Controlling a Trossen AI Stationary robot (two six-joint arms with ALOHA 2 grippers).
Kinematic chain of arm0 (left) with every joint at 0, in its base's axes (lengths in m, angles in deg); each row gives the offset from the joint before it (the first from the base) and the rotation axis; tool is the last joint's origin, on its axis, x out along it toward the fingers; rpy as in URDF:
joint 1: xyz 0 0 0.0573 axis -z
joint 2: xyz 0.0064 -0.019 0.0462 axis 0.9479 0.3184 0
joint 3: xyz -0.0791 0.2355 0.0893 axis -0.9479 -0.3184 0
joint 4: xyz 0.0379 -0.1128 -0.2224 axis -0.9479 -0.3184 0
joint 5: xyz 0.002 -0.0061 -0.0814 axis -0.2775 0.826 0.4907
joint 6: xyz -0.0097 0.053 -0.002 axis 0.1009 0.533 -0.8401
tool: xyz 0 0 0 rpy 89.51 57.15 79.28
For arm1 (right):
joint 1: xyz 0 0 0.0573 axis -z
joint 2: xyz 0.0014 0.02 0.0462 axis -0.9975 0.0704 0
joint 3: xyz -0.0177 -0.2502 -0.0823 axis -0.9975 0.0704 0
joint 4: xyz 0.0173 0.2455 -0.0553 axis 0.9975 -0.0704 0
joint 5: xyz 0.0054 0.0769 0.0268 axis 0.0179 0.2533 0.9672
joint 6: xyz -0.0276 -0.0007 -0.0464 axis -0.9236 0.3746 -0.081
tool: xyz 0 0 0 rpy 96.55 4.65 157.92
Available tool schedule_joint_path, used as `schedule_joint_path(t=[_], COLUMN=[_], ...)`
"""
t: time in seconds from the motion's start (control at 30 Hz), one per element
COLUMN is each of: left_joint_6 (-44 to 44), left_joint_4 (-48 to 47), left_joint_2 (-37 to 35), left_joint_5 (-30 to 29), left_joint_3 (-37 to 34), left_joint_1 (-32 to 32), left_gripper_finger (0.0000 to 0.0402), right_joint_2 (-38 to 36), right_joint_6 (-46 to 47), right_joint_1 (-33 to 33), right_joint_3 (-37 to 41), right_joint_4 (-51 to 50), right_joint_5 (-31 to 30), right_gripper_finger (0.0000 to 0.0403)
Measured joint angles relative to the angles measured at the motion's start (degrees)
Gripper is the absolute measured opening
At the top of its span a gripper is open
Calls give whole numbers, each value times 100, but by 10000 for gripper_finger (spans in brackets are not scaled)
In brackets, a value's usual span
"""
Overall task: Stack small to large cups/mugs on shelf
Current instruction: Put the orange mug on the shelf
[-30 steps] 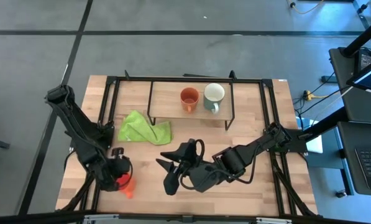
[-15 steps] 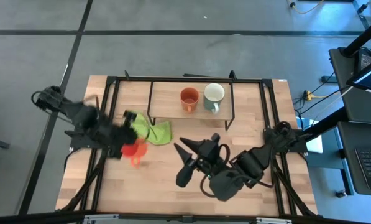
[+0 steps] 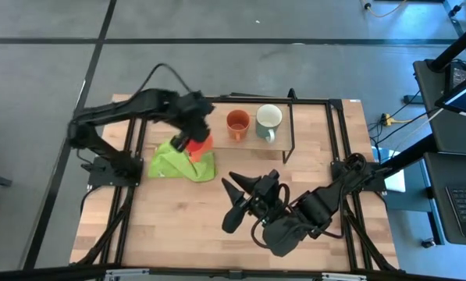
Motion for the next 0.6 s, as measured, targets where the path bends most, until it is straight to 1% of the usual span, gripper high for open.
schedule_joint_path(t=[0.1,0.23,0.33,0.4,0.47,0.57,0.6], left_joint_6=[192,190,159,25,-1,-37,-51], left_joint_4=[81,-511,-835,-939,-947,-976,-1020], left_joint_2=[350,1026,1302,1416,1519,1617,1661], left_joint_5=[159,368,529,517,645,1253,1376], left_joint_3=[429,1170,1533,1618,1620,1620,1620], left_joint_1=[-375,-783,-1097,-1285,-1449,-1636,-1686], left_gripper_finger=[2,2,2,2,2,2,2], right_joint_2=[7,7,7,7,7,7,7], right_joint_6=[198,577,813,909,1023,1273,1369], right_joint_1=[0,0,-7,-7,-13,-13,-13], right_joint_3=[51,53,58,58,58,58,58], right_joint_4=[-25,-287,-422,-453,-552,-788,-871], right_joint_5=[0,21,49,67,158,306,326], right_gripper_finger=[128,128,128,128,128,128,128])
